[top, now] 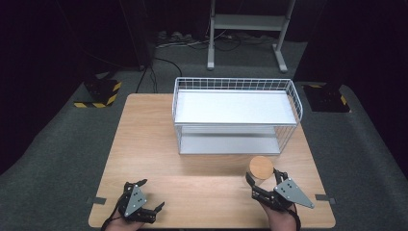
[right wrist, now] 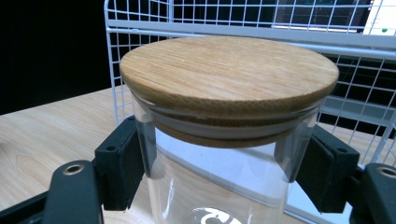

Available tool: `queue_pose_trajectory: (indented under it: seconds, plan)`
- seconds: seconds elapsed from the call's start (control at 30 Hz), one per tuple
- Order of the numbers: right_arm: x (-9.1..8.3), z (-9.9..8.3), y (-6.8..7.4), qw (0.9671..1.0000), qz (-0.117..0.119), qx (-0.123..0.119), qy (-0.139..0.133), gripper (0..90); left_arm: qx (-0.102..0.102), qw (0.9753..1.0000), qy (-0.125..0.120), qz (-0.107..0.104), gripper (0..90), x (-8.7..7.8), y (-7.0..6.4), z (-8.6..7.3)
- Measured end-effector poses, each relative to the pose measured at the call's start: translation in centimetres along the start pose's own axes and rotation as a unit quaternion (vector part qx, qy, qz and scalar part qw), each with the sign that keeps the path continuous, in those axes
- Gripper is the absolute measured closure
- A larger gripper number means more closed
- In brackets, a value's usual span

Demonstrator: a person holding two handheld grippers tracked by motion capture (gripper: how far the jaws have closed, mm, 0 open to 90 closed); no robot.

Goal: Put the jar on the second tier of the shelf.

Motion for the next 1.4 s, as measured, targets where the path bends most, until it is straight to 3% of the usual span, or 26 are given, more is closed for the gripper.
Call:
queue_pose_trajectory:
  seconds: [0.53,1.4]
  plan:
    - [0.5,2.9,-1.1,0.9998,0.004,0.013,-0.015,26.0,0.001,1.0000,-0.002,-0.001,0.5,0.0,0.0,0.0]
    - [1.9,6.6,-1.8,0.9991,0.007,0.007,-0.042,26.0,0.006,1.0000,-0.002,-0.006,0.6,0.0,-0.1,0.0]
Point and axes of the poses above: each handheld gripper's, and its own axes: x roughly forward along the jaws, z roughly out of its top, y roughly to its left, the point moved 3 cm from there along x, roughly forward along the jaws
